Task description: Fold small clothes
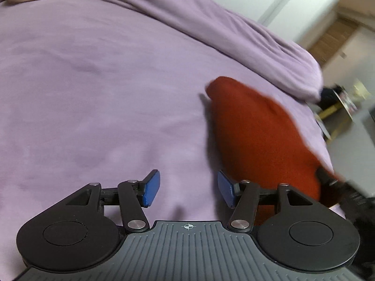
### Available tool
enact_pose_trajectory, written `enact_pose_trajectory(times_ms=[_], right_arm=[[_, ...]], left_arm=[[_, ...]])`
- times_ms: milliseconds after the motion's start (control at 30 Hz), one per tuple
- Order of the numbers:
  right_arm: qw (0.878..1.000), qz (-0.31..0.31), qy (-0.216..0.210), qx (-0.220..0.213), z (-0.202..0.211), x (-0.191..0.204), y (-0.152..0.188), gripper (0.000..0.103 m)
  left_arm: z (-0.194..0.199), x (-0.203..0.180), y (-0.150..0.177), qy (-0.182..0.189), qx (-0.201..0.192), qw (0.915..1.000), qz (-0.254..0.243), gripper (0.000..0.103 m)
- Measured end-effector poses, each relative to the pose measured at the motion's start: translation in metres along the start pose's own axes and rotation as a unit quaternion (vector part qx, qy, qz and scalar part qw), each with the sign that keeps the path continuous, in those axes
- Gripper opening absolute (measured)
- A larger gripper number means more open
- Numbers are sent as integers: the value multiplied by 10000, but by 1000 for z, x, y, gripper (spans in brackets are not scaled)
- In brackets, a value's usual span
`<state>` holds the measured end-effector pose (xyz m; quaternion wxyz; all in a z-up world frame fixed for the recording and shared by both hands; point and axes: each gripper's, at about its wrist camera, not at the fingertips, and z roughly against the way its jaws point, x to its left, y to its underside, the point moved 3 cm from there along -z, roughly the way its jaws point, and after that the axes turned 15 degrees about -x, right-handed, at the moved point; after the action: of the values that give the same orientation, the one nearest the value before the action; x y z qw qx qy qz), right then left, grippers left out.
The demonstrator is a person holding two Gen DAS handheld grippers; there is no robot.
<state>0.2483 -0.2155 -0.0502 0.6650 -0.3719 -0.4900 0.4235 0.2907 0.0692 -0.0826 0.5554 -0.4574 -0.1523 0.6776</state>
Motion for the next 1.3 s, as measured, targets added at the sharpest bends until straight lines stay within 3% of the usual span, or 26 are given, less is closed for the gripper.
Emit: enact_pose_trajectory(times_ms=[67,100,167,200,233,267,333,433,567,600,667,733,800,833,900,967,1000,1067,1167,1200,1300], right_arm=[[9986,-117,412,316,-4,-33,16,18],[9965,-171,466,673,-8,-48,27,20],[9918,-505,231,1152,-10,-66,38,33],[9907,-686,79,1174,-5,-73,38,34],[9912,-753,-4,1090,0,-78,33,43],[9921,-772,-26,993,3,-84,27,60],[9922,-993,-52,752,4,-96,13,76],[9841,-1414,-376,1010,-17,-105,-1,77],[9802,-1130,-522,1541,-52,-97,2,77],[9781,-1075,-622,1672,-59,-92,4,77],[9757,-988,-650,1843,-66,-81,10,59],[9744,-815,-823,1926,-71,-69,11,48],[9760,-467,-829,1959,-73,-56,13,39],[9768,-331,-807,1957,-73,-52,14,27],[9806,-36,-715,1827,-69,-46,14,19],[9870,592,-654,1341,-55,-36,-3,15],[9904,869,-579,901,-40,-32,-16,14],[9944,921,-368,367,-21,-35,-35,7],[9885,1426,469,-206,3,-54,-39,0],[9893,1324,606,-51,2,-69,-34,0],[9947,210,373,937,-12,-114,-13,5]], left_arm=[[-14,-23,12,193,190,9995,-164,60],[-22,-32,18,224,321,9988,-284,60],[-31,-47,28,63,420,9971,-628,60],[-32,-50,30,41,350,9963,-778,62],[-32,-53,30,13,294,9955,-898,64],[-31,-54,31,-16,292,9953,-928,64],[-30,-51,32,-19,343,9957,-861,64],[-26,-48,32,-100,445,9959,-780,64],[-13,-52,38,-20,471,9944,-942,64],[-10,-54,41,16,492,9937,-1012,64],[-6,-60,47,66,590,9911,-1192,64],[-9,-70,55,150,635,9874,-1441,67],[-17,-79,63,65,729,9822,-1728,67],[-22,-83,66,46,746,9807,-1808,66],[-29,-87,67,-172,653,9802,-1862,66],[-34,-86,62,-328,593,9834,-1686,68],[-36,-84,60,-367,616,9850,-1572,69],[-36,-81,59,-391,642,9879,-1359,72],[-33,-81,61,-514,592,9859,-1475,71],[-34,-81,64,-526,607,9848,-1538,71],[-34,-80,67,-468,627,9848,-1552,71]])
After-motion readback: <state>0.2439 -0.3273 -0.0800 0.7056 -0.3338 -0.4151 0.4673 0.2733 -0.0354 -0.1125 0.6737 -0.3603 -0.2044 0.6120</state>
